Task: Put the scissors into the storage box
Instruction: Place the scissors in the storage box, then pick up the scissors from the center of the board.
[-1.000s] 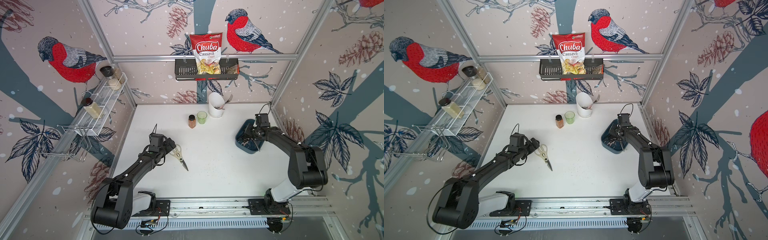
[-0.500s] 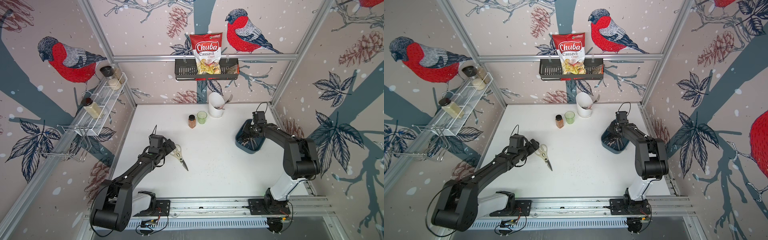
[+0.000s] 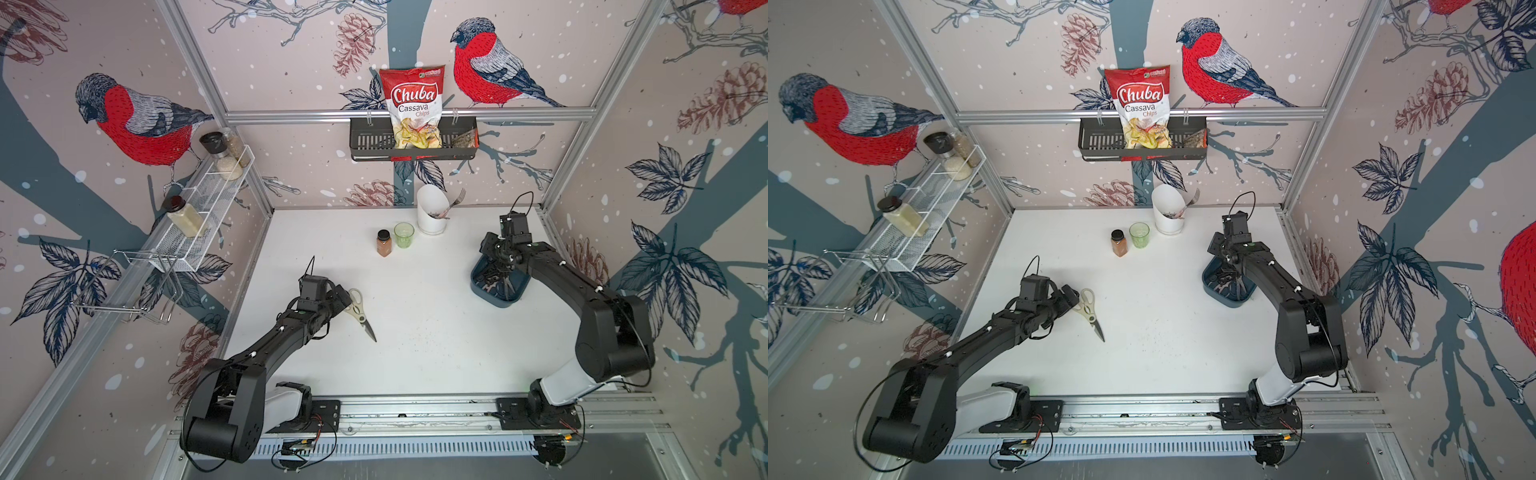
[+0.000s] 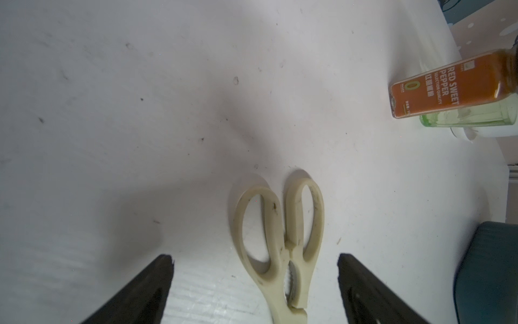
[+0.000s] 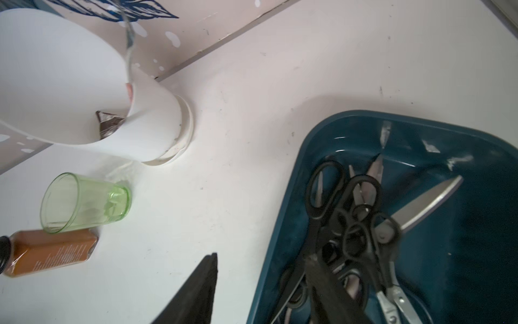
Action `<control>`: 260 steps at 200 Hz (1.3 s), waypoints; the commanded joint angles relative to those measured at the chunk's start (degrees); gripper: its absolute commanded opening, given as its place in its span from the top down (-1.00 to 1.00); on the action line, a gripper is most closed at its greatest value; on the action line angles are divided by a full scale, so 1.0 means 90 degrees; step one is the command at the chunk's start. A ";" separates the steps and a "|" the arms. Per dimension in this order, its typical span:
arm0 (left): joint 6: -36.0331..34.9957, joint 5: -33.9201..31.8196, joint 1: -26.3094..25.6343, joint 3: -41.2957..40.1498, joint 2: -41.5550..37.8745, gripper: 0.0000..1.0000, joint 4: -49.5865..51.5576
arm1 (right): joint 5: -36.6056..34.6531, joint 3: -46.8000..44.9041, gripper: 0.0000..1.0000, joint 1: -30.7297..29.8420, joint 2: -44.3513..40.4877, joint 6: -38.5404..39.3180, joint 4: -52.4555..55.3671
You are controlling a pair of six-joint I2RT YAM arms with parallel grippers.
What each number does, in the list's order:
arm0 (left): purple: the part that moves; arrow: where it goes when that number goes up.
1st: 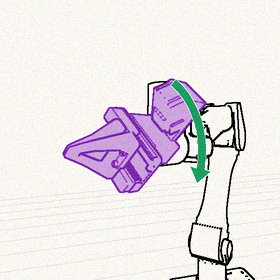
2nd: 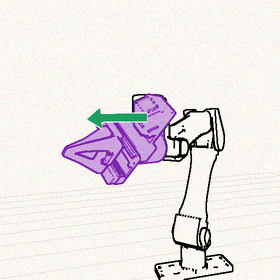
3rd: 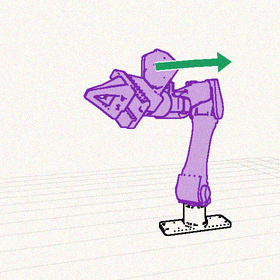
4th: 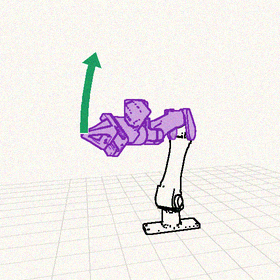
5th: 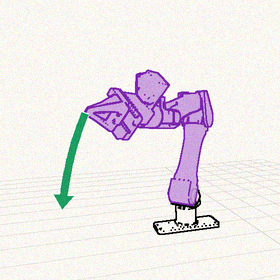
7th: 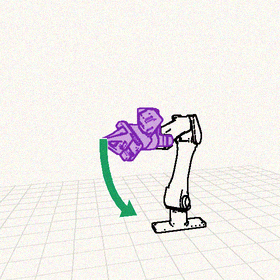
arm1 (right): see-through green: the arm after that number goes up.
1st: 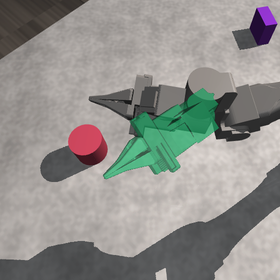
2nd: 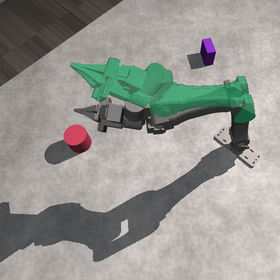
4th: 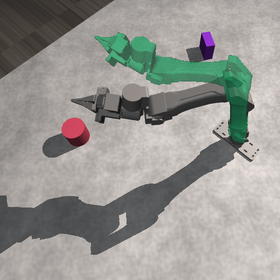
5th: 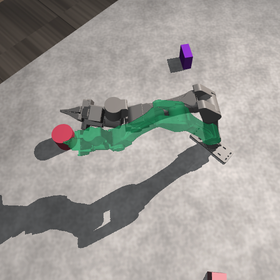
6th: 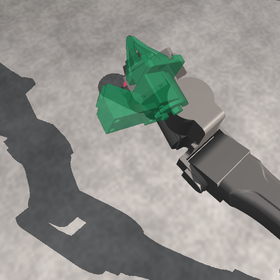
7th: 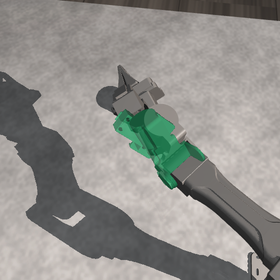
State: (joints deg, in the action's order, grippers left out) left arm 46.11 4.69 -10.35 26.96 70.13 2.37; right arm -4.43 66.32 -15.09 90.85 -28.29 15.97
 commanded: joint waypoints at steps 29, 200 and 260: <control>0.0326 0.0641 -0.0065 -0.0129 0.0282 -0.91 -0.0611 | -0.0137 0.0011 -0.15 -0.0601 -0.0210 0.0074 0.0102; 0.1283 0.0516 -0.1043 0.0148 0.0680 -0.91 -0.1136 | 0.0552 0.0674 -0.13 -0.2546 0.1437 -0.0548 0.0137; 0.0995 0.0421 0.0051 -0.0281 -0.0061 -0.91 -0.0643 | 0.0398 0.2295 -0.12 -0.3498 0.2962 -0.0378 0.0720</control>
State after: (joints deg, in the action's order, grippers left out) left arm 57.43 10.22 -12.71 25.58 72.03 -6.96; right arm 0.49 82.37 -44.27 113.86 -32.73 18.70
